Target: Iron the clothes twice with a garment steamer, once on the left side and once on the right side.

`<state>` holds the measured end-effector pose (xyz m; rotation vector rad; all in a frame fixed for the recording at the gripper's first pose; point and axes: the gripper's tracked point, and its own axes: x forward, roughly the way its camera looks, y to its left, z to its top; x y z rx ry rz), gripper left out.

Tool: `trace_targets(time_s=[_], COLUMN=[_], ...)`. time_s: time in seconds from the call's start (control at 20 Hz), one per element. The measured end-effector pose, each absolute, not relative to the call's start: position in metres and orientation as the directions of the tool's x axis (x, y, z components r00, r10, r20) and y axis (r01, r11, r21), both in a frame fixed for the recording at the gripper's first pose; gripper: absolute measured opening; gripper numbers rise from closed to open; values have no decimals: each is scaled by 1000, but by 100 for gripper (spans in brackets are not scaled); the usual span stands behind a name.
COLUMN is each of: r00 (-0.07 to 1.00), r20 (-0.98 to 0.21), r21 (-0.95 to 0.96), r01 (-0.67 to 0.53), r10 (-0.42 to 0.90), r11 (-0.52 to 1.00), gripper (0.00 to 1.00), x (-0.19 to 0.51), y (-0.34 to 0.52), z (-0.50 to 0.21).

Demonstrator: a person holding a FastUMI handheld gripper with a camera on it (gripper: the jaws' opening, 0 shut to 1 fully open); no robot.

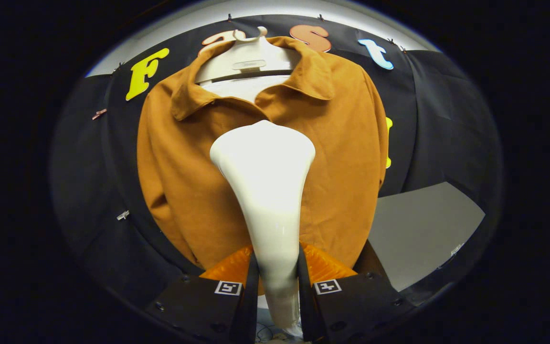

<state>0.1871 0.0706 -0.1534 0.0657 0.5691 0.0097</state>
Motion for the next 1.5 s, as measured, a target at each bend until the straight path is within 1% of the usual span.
trace_targets(time_s=[0.2,0.5,1.0,1.5], r00=[843,832,771,700], r20=[-533,-544,-632,-710], r21=[69,75,71,70], r01=[-42,-80,-43,-32], r10=[72,108,79,72], r11=[997,994,997,997], gripper=[40,40,40,40], x=[188,192,206,199], y=[99,130,133,131], z=[-151,-159,-200,-242])
